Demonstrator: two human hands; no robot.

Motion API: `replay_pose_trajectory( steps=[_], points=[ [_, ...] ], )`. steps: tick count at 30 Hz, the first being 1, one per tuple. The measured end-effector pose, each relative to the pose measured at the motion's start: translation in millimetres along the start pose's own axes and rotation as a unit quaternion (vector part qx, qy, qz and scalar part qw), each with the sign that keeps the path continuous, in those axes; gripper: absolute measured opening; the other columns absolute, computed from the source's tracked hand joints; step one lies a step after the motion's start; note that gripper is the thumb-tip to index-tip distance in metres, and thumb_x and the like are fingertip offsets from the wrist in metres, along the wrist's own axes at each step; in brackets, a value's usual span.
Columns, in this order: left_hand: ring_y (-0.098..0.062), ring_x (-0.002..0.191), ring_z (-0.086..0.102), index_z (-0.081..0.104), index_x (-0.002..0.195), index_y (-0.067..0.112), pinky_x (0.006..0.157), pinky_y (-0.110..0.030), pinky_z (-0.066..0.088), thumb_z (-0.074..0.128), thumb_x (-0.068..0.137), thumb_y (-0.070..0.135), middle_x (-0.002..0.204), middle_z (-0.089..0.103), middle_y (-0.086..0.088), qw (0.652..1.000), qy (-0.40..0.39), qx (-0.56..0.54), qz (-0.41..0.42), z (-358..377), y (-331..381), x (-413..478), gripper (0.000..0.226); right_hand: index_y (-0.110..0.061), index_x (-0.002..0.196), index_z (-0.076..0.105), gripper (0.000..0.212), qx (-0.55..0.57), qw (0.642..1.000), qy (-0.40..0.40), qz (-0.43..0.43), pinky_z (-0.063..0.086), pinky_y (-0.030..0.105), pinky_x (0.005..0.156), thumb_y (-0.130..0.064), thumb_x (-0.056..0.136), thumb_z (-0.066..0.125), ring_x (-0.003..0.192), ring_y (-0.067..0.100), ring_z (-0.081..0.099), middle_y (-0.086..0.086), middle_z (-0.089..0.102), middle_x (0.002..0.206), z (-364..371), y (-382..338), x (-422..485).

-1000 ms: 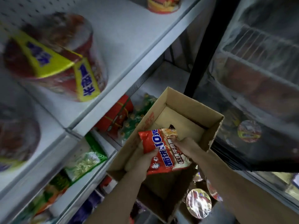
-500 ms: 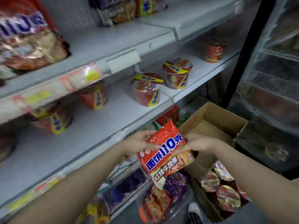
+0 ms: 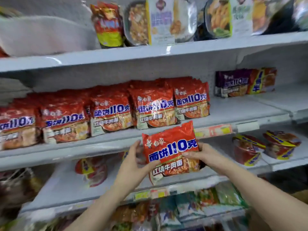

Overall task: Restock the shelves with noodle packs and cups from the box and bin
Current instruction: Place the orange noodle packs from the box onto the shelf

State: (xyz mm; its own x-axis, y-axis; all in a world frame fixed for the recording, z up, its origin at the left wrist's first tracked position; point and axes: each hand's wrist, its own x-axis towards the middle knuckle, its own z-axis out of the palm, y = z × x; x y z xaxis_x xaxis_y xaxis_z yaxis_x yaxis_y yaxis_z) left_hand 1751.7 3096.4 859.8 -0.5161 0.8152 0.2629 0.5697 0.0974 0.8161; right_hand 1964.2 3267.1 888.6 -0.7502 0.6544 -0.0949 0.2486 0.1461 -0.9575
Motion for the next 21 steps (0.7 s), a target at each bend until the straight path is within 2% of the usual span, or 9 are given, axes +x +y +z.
replay_pose_trajectory(
  steps=[4,6,9,10,12,14,17,19,21],
  points=[
    [0.006,0.090,0.066,0.026,0.142,0.046,0.077,-0.024,0.057,0.082,0.071,0.052,0.111,0.063,0.023,0.999,0.044,-0.022,0.016,-48.1,14.4,-3.9,0.090,-0.021,0.120,0.061,0.065,0.019,0.998,-0.013,-0.063,0.052,0.043,0.096,-0.045,0.064,0.084,0.100,0.018,0.071,-0.002,0.074,0.109,32.6,-56.0,24.1],
    [0.008,0.089,0.065,0.022,0.140,0.047,0.077,-0.023,0.057,0.083,0.075,0.042,0.111,0.060,0.023,0.995,0.090,-0.032,0.024,-69.0,18.8,1.7,0.089,-0.026,0.121,0.059,0.072,0.018,0.996,-0.010,-0.088,0.051,0.041,0.099,-0.054,0.060,0.086,0.101,0.015,0.070,-0.006,0.073,0.112,50.2,-74.8,36.1],
    [0.016,0.092,0.060,0.018,0.134,0.054,0.081,-0.021,0.057,0.080,0.082,0.030,0.113,0.053,0.028,0.990,0.135,-0.022,0.044,-96.7,21.6,14.6,0.084,-0.028,0.122,0.048,0.062,-0.017,0.988,0.050,-0.143,0.047,0.021,0.093,-0.051,0.073,0.079,0.103,0.006,0.061,-0.013,0.062,0.119,84.9,-97.9,55.4],
    [0.017,0.094,0.059,0.019,0.136,0.053,0.082,-0.017,0.055,0.079,0.083,0.027,0.112,0.052,0.028,0.987,0.153,0.000,0.050,-105.7,21.1,20.8,0.084,-0.023,0.132,0.043,0.069,-0.033,0.981,0.100,-0.162,0.041,0.020,0.093,-0.047,0.078,0.077,0.110,0.009,0.056,-0.010,0.056,0.124,96.1,-104.4,62.3],
    [0.004,0.097,0.058,0.017,0.149,0.045,0.083,-0.021,0.052,0.077,0.085,0.027,0.110,0.055,0.018,0.976,0.194,0.080,0.062,-123.0,16.8,38.0,0.090,-0.015,0.144,0.030,0.084,-0.043,0.967,0.155,-0.196,0.036,0.025,0.097,-0.045,0.080,0.076,0.127,0.018,0.046,0.003,0.045,0.143,114.1,-113.7,80.9],
    [-0.009,0.086,0.052,0.012,0.155,0.044,0.075,-0.026,0.044,0.072,0.089,0.030,0.101,0.052,0.004,0.960,0.213,0.169,0.063,-135.8,8.1,54.3,0.091,-0.017,0.148,0.021,0.091,-0.047,0.963,0.133,-0.228,0.035,0.028,0.102,-0.043,0.080,0.076,0.132,0.019,0.043,0.004,0.039,0.150,128.5,-121.0,96.2],
    [-0.006,0.074,0.046,0.014,0.153,0.049,0.065,-0.016,0.037,0.063,0.096,0.026,0.099,0.044,0.000,0.950,0.224,0.214,0.033,-147.8,-4.3,73.2,0.078,-0.031,0.147,0.019,0.096,-0.093,0.957,0.060,-0.269,0.036,0.027,0.106,-0.030,0.076,0.083,0.121,0.001,0.048,-0.009,0.045,0.141,143.5,-124.9,117.6],
    [-0.008,0.070,0.047,0.020,0.152,0.047,0.062,-0.015,0.039,0.056,0.099,0.019,0.104,0.044,-0.002,0.946,0.235,0.221,0.028,-151.0,-12.6,84.5,0.070,-0.039,0.141,0.019,0.097,-0.138,0.945,0.035,-0.295,0.040,0.032,0.108,-0.025,0.072,0.086,0.116,-0.003,0.049,-0.014,0.047,0.132,148.4,-122.2,134.6],
    [-0.010,0.070,0.050,0.023,0.151,0.048,0.064,-0.020,0.048,0.052,0.101,0.016,0.109,0.043,-0.002,0.941,0.237,0.242,0.020,-150.8,-21.5,96.3,0.066,-0.039,0.146,0.011,0.107,-0.195,0.932,0.032,-0.303,0.040,0.034,0.110,-0.028,0.070,0.087,0.121,0.003,0.047,-0.010,0.045,0.134,148.6,-118.6,153.3]
  ],
)
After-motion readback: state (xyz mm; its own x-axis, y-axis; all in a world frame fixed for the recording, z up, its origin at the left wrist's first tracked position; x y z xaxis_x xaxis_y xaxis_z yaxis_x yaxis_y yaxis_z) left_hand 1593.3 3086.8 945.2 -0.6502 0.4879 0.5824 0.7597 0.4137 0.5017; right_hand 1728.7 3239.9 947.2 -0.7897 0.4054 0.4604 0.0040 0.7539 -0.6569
